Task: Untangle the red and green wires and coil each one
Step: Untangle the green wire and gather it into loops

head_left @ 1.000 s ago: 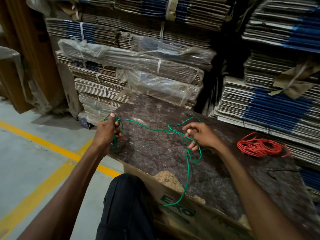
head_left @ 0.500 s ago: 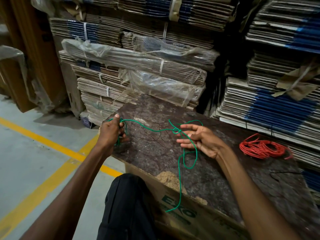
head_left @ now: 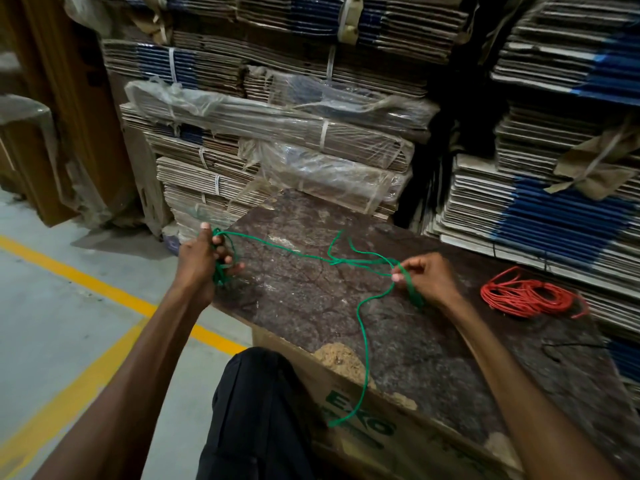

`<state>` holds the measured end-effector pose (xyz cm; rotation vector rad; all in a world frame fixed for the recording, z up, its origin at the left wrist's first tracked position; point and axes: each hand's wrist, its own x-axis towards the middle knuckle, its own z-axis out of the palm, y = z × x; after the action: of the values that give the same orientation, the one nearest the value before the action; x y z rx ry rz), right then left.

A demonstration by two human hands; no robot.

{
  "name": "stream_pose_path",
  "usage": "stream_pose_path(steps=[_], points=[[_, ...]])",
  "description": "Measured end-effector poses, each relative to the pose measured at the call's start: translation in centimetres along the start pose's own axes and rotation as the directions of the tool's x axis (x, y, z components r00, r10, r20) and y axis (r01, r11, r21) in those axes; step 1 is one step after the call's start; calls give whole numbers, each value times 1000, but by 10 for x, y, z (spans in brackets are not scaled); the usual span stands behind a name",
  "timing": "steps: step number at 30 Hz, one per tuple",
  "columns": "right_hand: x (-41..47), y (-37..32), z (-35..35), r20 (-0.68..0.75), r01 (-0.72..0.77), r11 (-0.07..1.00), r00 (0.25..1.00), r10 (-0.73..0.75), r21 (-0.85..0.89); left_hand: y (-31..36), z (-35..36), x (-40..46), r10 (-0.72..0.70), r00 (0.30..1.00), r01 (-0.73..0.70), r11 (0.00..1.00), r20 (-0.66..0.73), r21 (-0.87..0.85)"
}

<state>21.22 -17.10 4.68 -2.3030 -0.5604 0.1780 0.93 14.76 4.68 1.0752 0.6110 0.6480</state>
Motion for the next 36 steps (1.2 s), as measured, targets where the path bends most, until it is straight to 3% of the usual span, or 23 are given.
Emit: stream_pose_path(steps=[2,5,10,13,16,18,20,22,24,31,36], points=[[-2,11,-17,-141,-49,964,990,12,-261,6,-8,1,-1,998,-2,998,-58,-66],[-7,35,-45,-254,-157,923,965,67,-352,17,-26,6,34,991,-45,995,-126,-89],[-5,27,-37,-204,-174,873,975,88,-456,6,-20,4,20,998,-18,999,-57,34],[-2,1,-26,-178,-91,870,984,4,-484,0,-6,-3,33,999,-32,993,-1,111],[2,-26,-12,-142,118,890,970,-198,-440,-3,1,-5,29,999,-35,990,45,136],[7,-41,3,-105,227,921,957,-272,-317,-4,2,-5,24,997,-35,985,68,166],[11,-52,17,-62,274,960,959,-278,-60,-5,3,-6,22,997,-35,983,72,180],[8,-64,26,-5,240,943,970,-245,229,-4,6,-9,19,997,-30,987,73,159],[2,-74,31,88,101,894,984,-154,436,-4,8,-11,21,997,-31,989,69,142],[2,-79,51,177,-131,704,984,7,698,-10,10,-14,45,995,-62,980,94,188],[10,-78,63,323,-299,438,946,20,848,-12,12,-19,28,988,-56,981,151,186]])
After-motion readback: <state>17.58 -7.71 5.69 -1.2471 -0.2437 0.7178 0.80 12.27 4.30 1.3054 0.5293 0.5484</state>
